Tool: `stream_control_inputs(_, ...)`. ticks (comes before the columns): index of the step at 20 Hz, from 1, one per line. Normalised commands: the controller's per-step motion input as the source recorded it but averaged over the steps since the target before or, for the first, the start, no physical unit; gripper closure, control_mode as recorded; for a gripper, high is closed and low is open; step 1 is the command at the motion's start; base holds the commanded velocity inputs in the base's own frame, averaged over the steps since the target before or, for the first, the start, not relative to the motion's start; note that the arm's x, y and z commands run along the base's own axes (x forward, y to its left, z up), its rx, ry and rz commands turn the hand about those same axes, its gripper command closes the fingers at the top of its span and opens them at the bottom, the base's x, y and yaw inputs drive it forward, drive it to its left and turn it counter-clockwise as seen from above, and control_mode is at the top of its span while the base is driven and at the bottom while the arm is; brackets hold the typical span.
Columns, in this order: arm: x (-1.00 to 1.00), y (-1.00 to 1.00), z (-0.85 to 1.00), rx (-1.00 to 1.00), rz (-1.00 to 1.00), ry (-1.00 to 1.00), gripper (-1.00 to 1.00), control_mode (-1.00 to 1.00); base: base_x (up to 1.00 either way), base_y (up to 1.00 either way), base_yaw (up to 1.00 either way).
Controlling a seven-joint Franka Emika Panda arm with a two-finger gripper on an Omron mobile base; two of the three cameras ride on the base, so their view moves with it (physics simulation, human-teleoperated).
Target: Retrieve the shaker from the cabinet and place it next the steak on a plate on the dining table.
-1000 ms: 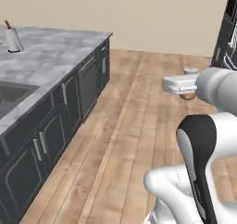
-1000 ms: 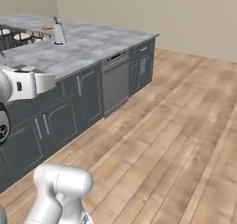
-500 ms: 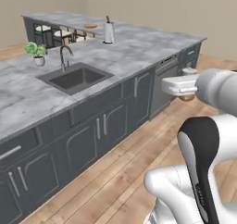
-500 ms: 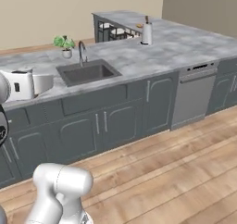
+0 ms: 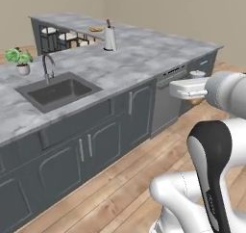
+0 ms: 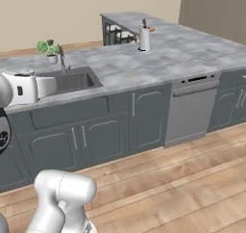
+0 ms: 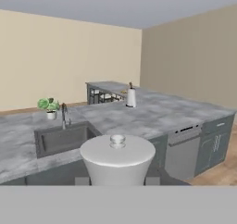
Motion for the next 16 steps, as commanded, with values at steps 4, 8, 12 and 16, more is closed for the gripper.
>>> stream_control_inputs(4, 0.00, 0.00, 0.00, 0.00, 0.00, 0.00, 1.00, 1.00, 0.55, -1.00, 0.15)
stream_control_inputs(8, 0.00, 0.00, 0.00, 0.00, 0.00, 0.00, 1.00, 1.00, 0.40, -1.00, 0.05)
stream_control_inputs(12, 0.00, 0.00, 0.00, 0.00, 0.00, 0.00, 1.00, 1.00, 0.37, -1.00, 0.00)
stream_control_inputs(16, 0.00, 0.00, 0.00, 0.00, 0.00, 0.00, 1.00, 1.00, 0.32, -1.00, 0.00)
